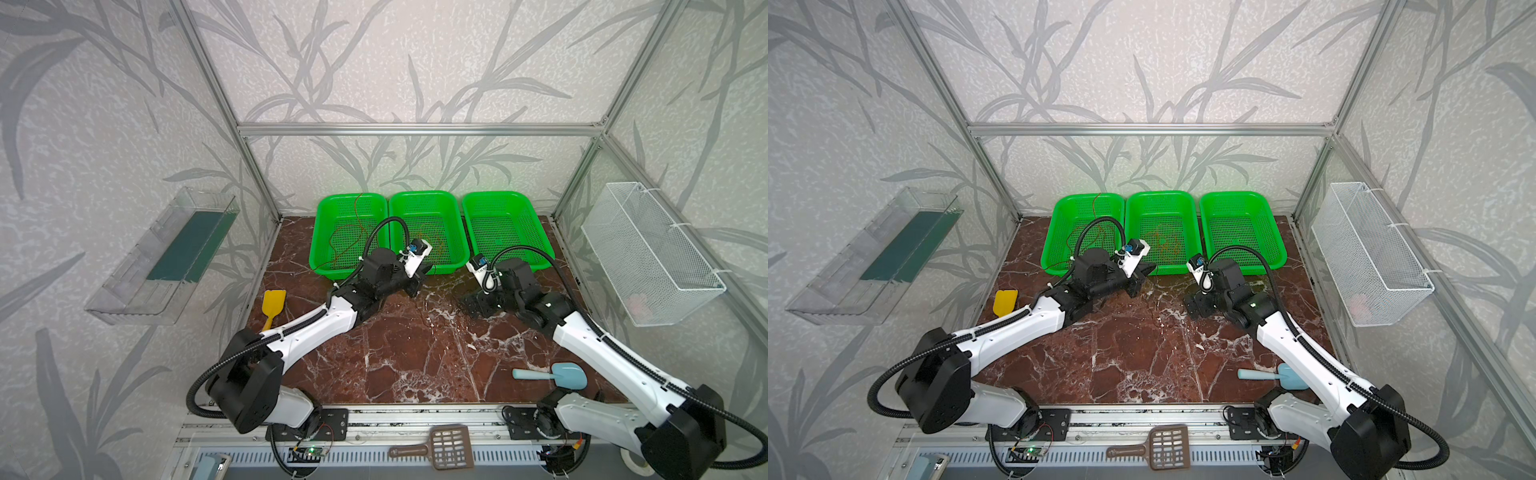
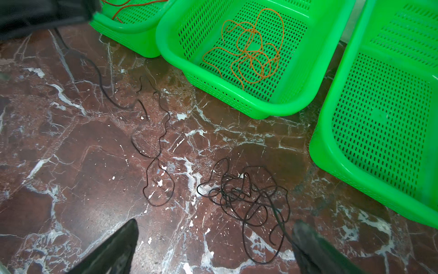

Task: Untangle the cables

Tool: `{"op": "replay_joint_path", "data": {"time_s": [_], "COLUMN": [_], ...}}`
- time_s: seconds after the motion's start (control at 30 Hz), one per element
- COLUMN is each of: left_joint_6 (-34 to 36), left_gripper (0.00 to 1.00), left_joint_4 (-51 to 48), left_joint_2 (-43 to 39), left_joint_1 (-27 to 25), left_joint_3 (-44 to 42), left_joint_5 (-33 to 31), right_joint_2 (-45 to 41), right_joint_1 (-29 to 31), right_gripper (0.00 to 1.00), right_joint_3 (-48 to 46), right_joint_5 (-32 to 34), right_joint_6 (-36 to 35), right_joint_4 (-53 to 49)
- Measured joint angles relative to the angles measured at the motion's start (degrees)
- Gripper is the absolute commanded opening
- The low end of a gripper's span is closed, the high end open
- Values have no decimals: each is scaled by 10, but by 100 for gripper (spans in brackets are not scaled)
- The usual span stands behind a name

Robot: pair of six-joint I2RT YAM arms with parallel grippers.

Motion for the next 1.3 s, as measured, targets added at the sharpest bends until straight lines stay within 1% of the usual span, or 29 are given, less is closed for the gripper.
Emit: {"op": "replay_joint_path", "data": {"time_s": [0.1,0.17,0.27,0.5,0.6,0.7,0.77,0.83,0.93,1.03,1.1,1.3], "left_joint_6": [-6,-3,11,67,91,104,106,103,93,75,63,61], "left_gripper": [0,0,0,0,0,0,0,0,0,0,0,0], "left_joint_4": [14,9,-12,-58,-79,-100,-116,-112,-99,-69,-43,27], "left_joint_2": [0,0,2,43,91,160,230,292,370,433,462,504], "left_joint_1": [0,0,0,0,0,0,0,0,0,0,-3,-19], "left_joint_3": [1,17,82,359,494,626,737,823,913,975,1000,1017], "left_joint_5": [1,1,4,27,41,53,62,67,70,71,65,57], "right_joint_2": [4,5,5,5,8,18,26,34,48,66,86,155], "right_joint_1": [-2,-6,-12,-23,-22,-18,-6,15,50,79,93,138], "right_gripper": [99,99,100,99,97,95,94,93,91,91,91,91], "right_joint_3": [0,0,-15,-94,-121,-137,-151,-165,-189,-208,-213,-212], "right_joint_5": [-6,-10,-12,-17,-30,-42,-43,-41,-39,-36,-36,-42], "right_joint_6": [5,10,21,61,73,87,96,103,122,138,147,145], "right_joint_4": [3,7,25,62,79,96,117,136,170,202,217,251]}}
